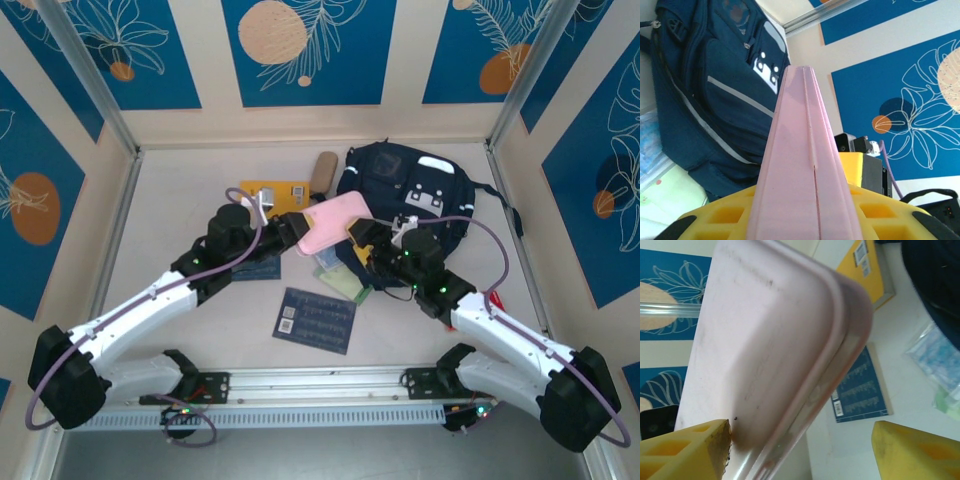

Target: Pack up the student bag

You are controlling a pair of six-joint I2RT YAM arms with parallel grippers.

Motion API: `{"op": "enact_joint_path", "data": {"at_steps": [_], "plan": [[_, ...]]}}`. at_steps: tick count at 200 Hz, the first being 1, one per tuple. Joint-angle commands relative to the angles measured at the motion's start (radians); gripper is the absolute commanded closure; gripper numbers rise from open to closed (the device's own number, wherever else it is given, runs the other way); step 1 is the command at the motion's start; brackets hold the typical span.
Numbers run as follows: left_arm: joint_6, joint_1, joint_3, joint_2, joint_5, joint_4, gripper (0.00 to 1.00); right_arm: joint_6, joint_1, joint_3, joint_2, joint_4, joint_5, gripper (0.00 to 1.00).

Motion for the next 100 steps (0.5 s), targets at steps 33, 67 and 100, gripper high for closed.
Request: {"op": "enact_joint_path", "data": {"at_steps": [33, 67, 100], "plan": [[-0.009, 0.047, -0.010, -0.050, 0.010, 0.034, 0.76, -0.154, -0.045, 0.036, 0.002, -0.137, -0.035, 0.26], [0.000, 0.087, -0.009, -0.074, 0.024, 0.004, 0.78, -0.283, -0.070, 0.102, -0.003, -0.299, -0.015, 0.26], [0.094, 0.146, 0.038, -0.118, 0.035, -0.157, 0.80, -0.629, -0.092, 0.350, 0.098, -0.631, 0.014, 0.28]]}}
